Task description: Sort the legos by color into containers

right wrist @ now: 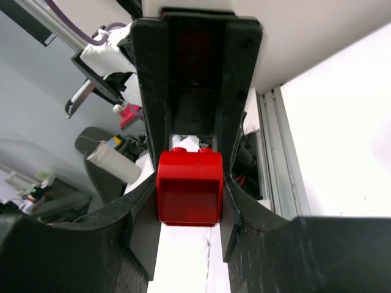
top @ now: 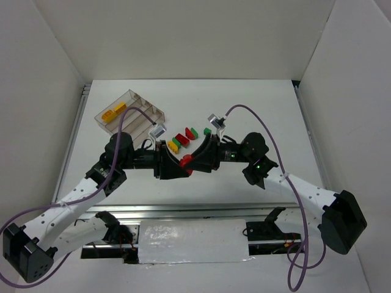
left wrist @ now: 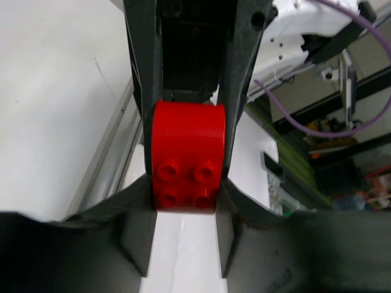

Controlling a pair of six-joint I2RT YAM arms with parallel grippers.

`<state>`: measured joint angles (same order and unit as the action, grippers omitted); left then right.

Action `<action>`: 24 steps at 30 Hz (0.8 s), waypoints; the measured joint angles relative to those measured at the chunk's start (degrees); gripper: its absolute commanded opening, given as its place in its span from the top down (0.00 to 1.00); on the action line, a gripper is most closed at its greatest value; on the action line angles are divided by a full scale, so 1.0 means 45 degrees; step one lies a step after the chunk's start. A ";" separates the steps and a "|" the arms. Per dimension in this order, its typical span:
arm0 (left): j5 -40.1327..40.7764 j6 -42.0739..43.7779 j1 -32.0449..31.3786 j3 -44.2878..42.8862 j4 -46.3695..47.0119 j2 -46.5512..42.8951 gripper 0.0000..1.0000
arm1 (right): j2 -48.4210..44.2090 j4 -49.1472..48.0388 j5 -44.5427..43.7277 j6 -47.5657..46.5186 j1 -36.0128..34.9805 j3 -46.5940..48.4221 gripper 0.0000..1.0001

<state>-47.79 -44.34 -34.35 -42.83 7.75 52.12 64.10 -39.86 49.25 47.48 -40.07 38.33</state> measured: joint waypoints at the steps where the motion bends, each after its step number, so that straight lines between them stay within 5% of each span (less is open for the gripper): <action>1: -0.0019 0.0117 -0.0024 -0.0044 -0.0044 0.0024 0.77 | 0.0000 0.0019 -0.0053 0.0024 -0.0005 0.0005 0.97; 3: -0.0010 0.0374 -0.0044 -0.0112 -0.0073 0.0053 1.00 | 0.0000 0.0107 -0.0092 0.0034 -0.0005 0.0049 0.95; 4: -0.0005 0.0442 -0.0044 -0.0151 -0.0112 0.0068 1.00 | -0.0005 0.0102 -0.0097 0.0005 -0.0005 0.0053 0.90; 6: 0.0039 0.0525 -0.0044 -0.0238 -0.0291 0.0083 1.00 | -0.0010 0.0102 -0.0136 -0.0029 -0.0005 0.0053 0.14; 7: 0.0092 0.0529 -0.0049 -0.0316 -0.0413 0.0126 1.00 | -0.0024 0.0136 -0.0296 -0.0029 -0.0005 0.0053 0.01; 12: 0.1588 0.1341 0.0068 -0.1292 -0.1836 0.0486 1.00 | -0.0593 0.1341 -0.2001 -0.0233 0.0209 -0.0024 0.00; 16: 0.2642 0.2215 0.1991 -0.2516 -0.3415 0.1496 1.00 | -0.1467 0.3798 -0.5474 0.0141 0.0913 -0.0029 0.00; 24: 0.9865 0.4265 0.4294 -0.7781 -0.8145 0.6329 1.00 | -0.2278 0.6577 -0.8816 0.0869 0.1608 -0.1239 0.00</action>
<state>-3.40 -25.15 -15.03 -77.84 -28.91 80.60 53.84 -10.26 9.58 51.40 -32.84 32.75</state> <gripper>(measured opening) 0.477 0.996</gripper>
